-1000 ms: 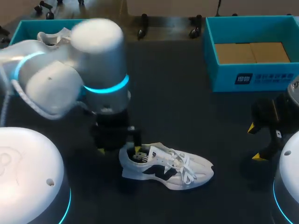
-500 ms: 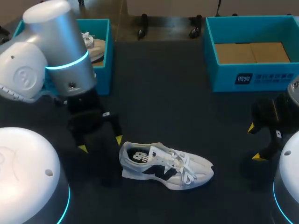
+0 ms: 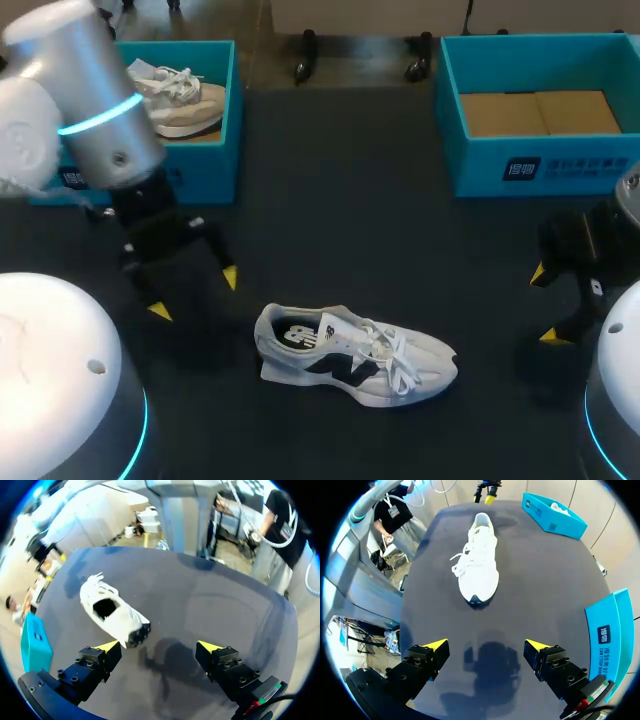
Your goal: Take the shoe out of the shoebox, open the shoe tongue, remove and reinsert the insole, then place the shoe into the shoebox
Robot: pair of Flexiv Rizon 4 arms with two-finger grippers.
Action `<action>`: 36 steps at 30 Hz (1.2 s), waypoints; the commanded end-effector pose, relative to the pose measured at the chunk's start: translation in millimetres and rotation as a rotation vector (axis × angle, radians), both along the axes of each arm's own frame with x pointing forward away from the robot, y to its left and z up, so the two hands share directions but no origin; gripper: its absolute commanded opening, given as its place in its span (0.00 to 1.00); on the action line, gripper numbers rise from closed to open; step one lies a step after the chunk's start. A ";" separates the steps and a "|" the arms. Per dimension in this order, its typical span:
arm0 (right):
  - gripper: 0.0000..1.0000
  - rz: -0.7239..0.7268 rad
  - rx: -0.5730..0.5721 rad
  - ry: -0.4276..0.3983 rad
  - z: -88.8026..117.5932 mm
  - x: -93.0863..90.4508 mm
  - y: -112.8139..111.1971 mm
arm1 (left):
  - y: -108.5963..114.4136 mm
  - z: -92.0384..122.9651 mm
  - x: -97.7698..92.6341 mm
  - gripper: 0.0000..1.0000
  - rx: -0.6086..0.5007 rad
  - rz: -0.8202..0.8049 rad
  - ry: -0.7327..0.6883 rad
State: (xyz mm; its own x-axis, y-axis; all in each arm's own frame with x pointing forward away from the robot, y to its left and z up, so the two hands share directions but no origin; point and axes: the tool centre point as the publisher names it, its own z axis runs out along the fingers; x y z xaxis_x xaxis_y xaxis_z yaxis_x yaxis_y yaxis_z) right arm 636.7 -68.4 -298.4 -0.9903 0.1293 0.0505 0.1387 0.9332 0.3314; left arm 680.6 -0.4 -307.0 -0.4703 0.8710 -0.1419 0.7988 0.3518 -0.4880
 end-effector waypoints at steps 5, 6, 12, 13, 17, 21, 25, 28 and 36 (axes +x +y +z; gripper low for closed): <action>1.00 0.000 -0.002 -0.001 -0.7 -0.6 0.4 | 27.8 -34.9 2.5 1.00 -0.251 0.398 0.342; 1.00 0.000 -0.002 -0.001 -0.7 -0.6 0.4 | 29.6 -38.0 0.6 1.00 -0.278 0.425 0.362; 1.00 0.000 -0.002 -0.001 -0.7 -0.6 0.4 | 42.8 -48.1 -5.2 1.00 -0.286 0.621 0.408; 1.00 0.000 -0.002 -0.001 -0.7 -0.6 0.4 | 42.8 -48.1 -5.2 1.00 -0.286 0.621 0.408; 1.00 0.000 -0.002 -0.001 -0.7 -0.6 0.4 | 42.8 -48.1 -5.2 1.00 -0.286 0.621 0.408; 1.00 0.000 -0.002 -0.001 -0.7 -0.6 0.4 | 42.8 -48.1 -5.2 1.00 -0.286 0.621 0.408; 1.00 0.000 -0.002 -0.001 -0.7 -0.6 0.4 | 44.7 -57.4 -2.9 1.00 -0.303 0.669 0.434; 1.00 0.000 -0.002 -0.001 -0.7 -0.6 0.4 | 51.9 -68.5 -1.6 1.00 -0.368 0.688 0.530; 1.00 0.000 -0.002 -0.001 -0.7 -0.6 0.4 | 64.8 -87.8 -14.4 1.00 -0.524 0.684 0.619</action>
